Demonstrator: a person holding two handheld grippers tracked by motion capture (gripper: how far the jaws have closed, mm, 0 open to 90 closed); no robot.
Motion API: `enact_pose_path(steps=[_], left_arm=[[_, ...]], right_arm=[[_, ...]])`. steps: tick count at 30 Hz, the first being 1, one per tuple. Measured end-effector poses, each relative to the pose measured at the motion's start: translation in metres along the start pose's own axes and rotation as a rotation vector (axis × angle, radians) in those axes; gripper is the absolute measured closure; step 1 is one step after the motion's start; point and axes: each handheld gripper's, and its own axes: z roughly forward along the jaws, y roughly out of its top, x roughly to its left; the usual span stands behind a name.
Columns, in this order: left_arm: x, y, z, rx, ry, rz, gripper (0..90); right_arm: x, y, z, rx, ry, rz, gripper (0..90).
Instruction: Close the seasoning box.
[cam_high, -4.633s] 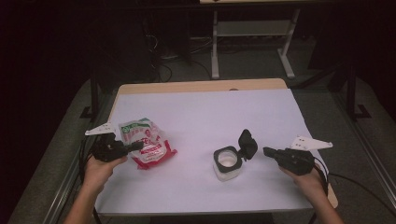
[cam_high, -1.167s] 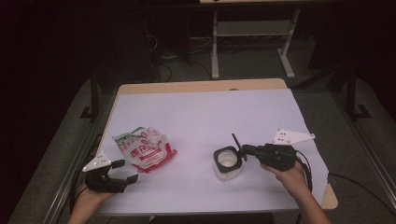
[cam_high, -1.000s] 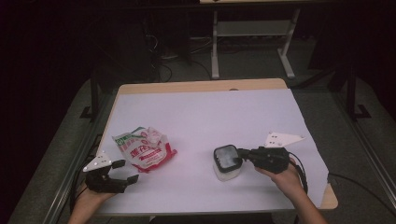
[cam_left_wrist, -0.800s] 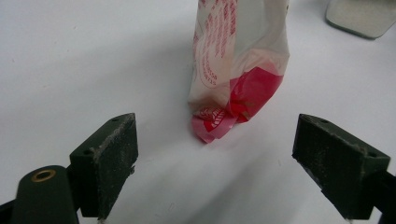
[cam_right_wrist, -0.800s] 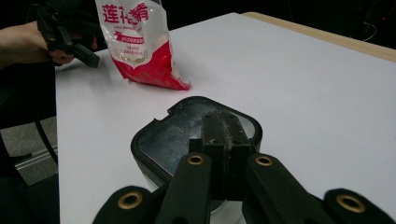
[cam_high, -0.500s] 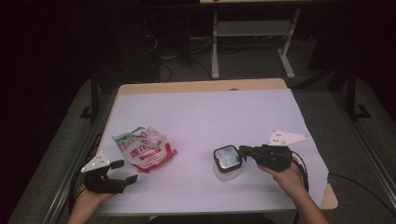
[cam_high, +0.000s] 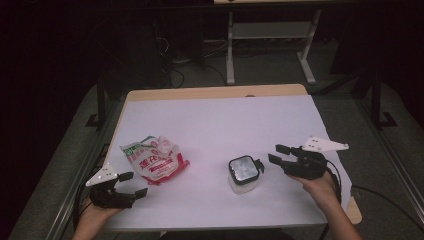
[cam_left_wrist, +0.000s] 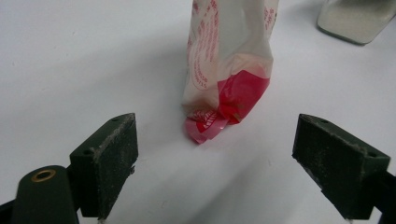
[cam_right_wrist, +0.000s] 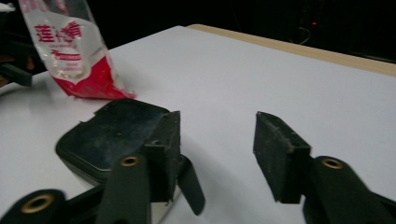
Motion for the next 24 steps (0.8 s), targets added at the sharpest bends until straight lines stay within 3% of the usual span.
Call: enact_pose_path(steps=[4, 15, 20, 24], left_arm=[[0.000, 0.000, 0.000, -0.004, -0.003, 0.001, 14.1], [0.001, -0.001, 0.000, -0.004, -0.010, -0.001, 14.0], [0.001, -0.002, -0.001, -0.008, -0.008, -0.001, 14.0], [0.002, -0.001, -0.001, -0.018, -0.017, -0.005, 14.0]], right_arm=[[-0.009, -0.009, -0.009, -0.002, -0.012, 0.016, 40.6], [-0.029, -0.041, -0.032, 0.013, -0.107, 0.082, 28.7], [-0.038, -0.051, -0.025, 0.030, -0.162, 0.057, 20.9], [-0.044, -0.060, -0.017, 0.050, -0.165, 0.051, 16.9]])
